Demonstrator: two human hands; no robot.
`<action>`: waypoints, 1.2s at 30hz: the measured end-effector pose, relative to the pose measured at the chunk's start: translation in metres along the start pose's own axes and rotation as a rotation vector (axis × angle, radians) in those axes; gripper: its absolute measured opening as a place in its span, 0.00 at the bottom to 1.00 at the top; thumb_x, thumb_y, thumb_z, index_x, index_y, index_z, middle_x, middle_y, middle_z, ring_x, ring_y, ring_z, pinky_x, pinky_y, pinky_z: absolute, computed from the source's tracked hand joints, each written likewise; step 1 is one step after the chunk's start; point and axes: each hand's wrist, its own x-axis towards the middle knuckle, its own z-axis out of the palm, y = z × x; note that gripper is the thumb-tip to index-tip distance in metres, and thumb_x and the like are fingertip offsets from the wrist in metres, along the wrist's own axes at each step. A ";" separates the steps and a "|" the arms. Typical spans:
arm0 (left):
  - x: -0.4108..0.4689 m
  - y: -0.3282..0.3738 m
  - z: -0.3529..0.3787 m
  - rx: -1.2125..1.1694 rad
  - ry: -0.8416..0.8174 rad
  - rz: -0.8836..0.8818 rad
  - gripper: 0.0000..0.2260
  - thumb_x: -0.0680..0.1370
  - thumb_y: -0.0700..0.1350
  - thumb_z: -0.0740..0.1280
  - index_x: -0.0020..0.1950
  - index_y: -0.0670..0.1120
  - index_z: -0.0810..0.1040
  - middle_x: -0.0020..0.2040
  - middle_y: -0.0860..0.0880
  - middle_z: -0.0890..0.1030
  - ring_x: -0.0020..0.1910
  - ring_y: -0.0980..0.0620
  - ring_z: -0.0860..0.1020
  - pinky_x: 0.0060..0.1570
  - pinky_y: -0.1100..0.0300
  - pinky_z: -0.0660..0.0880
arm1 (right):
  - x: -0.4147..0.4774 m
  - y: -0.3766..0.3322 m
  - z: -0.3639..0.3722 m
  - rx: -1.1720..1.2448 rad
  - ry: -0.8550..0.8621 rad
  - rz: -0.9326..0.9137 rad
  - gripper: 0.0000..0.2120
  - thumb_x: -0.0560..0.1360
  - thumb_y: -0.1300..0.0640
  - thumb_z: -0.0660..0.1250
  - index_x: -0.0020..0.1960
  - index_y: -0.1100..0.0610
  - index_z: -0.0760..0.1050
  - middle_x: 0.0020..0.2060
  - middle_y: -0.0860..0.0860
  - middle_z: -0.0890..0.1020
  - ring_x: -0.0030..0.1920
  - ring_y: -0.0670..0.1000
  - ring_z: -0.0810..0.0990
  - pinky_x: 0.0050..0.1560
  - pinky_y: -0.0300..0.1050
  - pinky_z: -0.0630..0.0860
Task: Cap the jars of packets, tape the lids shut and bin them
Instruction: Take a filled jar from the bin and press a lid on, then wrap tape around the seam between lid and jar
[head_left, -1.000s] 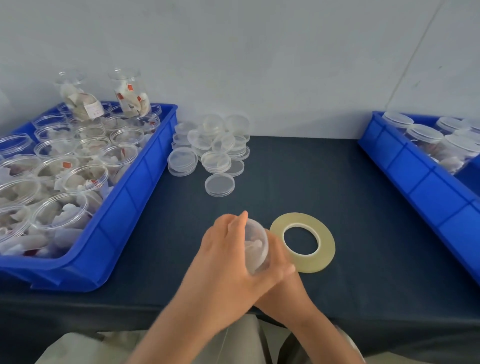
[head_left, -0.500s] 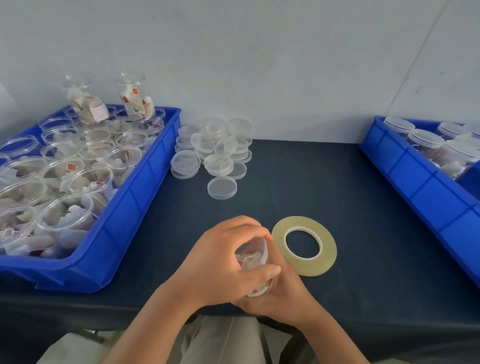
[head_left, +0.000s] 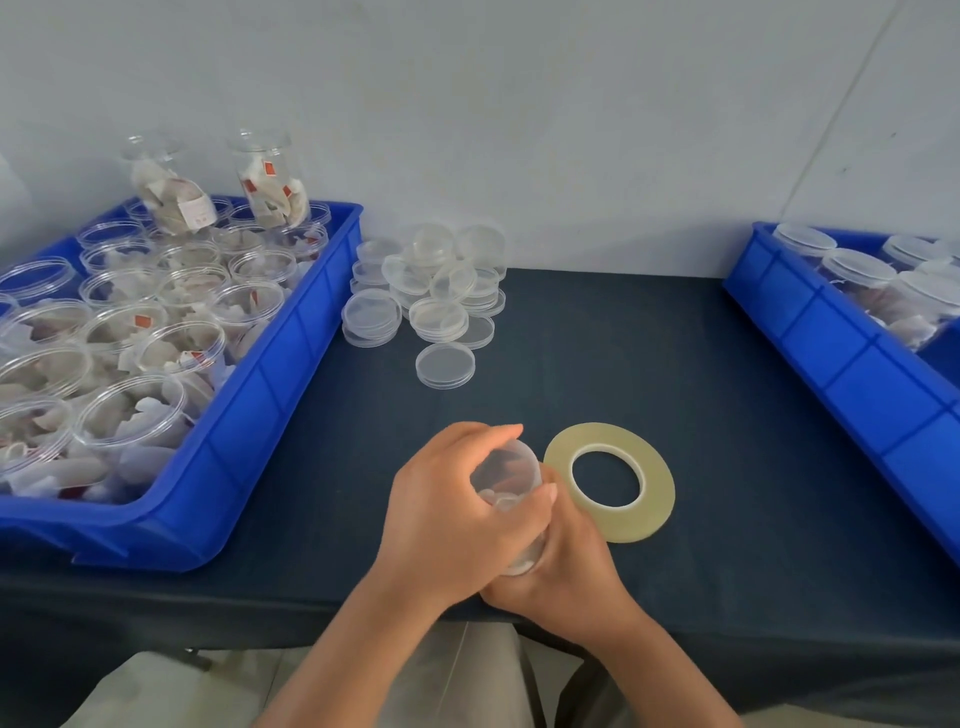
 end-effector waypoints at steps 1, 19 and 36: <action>0.002 -0.002 -0.001 -0.027 -0.016 0.014 0.24 0.70 0.63 0.73 0.65 0.60 0.83 0.58 0.66 0.81 0.62 0.62 0.79 0.55 0.62 0.80 | 0.001 0.000 0.000 0.010 -0.005 0.003 0.35 0.66 0.49 0.84 0.68 0.46 0.73 0.58 0.45 0.84 0.58 0.52 0.85 0.52 0.51 0.84; -0.025 -0.024 0.011 -0.246 0.128 -0.020 0.47 0.63 0.65 0.82 0.78 0.61 0.66 0.70 0.64 0.74 0.72 0.58 0.74 0.64 0.64 0.77 | -0.003 -0.006 0.004 -0.021 -0.078 -0.057 0.50 0.68 0.45 0.85 0.82 0.54 0.62 0.75 0.44 0.72 0.77 0.52 0.72 0.73 0.54 0.74; 0.034 -0.054 -0.013 -0.064 -0.226 0.073 0.50 0.65 0.68 0.80 0.80 0.71 0.54 0.76 0.71 0.65 0.68 0.76 0.68 0.63 0.67 0.69 | -0.014 0.019 -0.086 -0.905 -0.114 0.188 0.27 0.81 0.30 0.55 0.71 0.45 0.73 0.70 0.41 0.79 0.68 0.46 0.78 0.62 0.46 0.77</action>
